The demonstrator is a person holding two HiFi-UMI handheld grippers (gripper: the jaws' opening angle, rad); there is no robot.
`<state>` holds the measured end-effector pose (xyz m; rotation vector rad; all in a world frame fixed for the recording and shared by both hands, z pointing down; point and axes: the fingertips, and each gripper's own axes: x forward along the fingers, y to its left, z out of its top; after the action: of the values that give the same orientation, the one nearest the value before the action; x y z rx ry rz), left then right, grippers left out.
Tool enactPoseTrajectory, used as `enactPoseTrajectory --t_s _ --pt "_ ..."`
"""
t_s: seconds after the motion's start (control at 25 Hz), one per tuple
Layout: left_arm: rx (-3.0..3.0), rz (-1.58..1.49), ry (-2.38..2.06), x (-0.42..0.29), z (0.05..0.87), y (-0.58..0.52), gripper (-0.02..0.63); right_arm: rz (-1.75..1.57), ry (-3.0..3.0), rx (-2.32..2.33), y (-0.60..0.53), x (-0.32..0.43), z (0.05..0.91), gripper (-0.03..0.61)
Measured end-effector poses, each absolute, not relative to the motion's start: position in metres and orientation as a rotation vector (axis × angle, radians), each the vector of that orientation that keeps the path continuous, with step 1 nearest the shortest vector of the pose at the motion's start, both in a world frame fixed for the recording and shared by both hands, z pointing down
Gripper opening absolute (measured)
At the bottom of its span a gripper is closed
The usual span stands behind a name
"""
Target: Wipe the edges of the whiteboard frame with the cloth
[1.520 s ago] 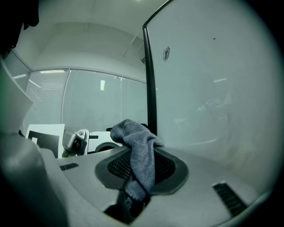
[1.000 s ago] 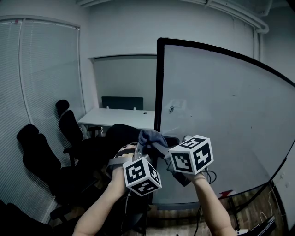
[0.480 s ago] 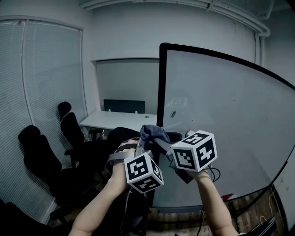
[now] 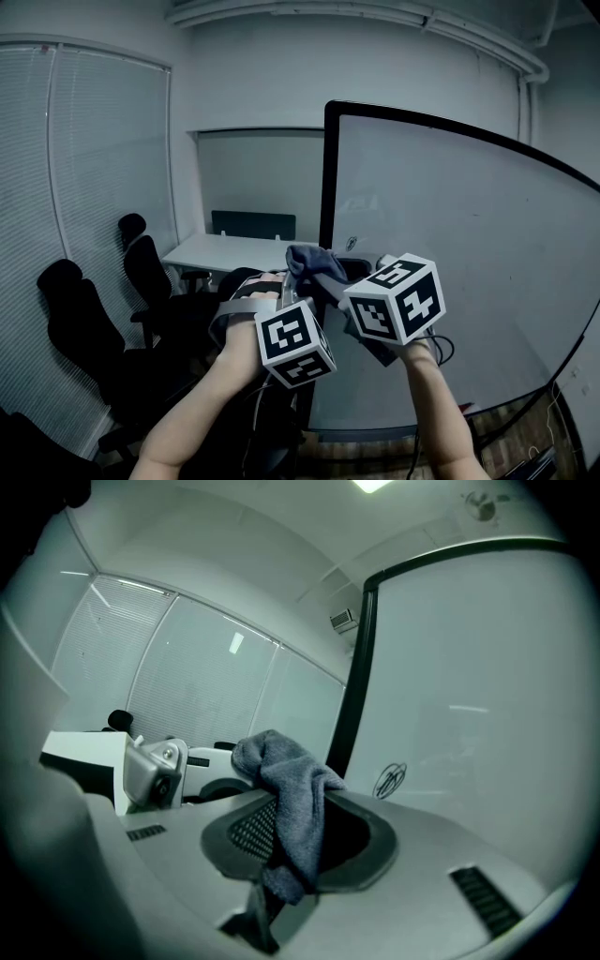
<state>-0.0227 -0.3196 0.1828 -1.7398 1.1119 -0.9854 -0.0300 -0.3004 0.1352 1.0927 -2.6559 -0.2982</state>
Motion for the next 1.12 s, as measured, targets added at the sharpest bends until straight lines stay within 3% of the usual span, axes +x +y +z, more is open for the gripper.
enactPoseTrajectory --t_s 1.12 --pt "-1.580 -0.937 1.124 -0.028 0.080 -0.328 0.028 -0.597 -2.593 1.152 -0.300 -0.036 0.035 0.097"
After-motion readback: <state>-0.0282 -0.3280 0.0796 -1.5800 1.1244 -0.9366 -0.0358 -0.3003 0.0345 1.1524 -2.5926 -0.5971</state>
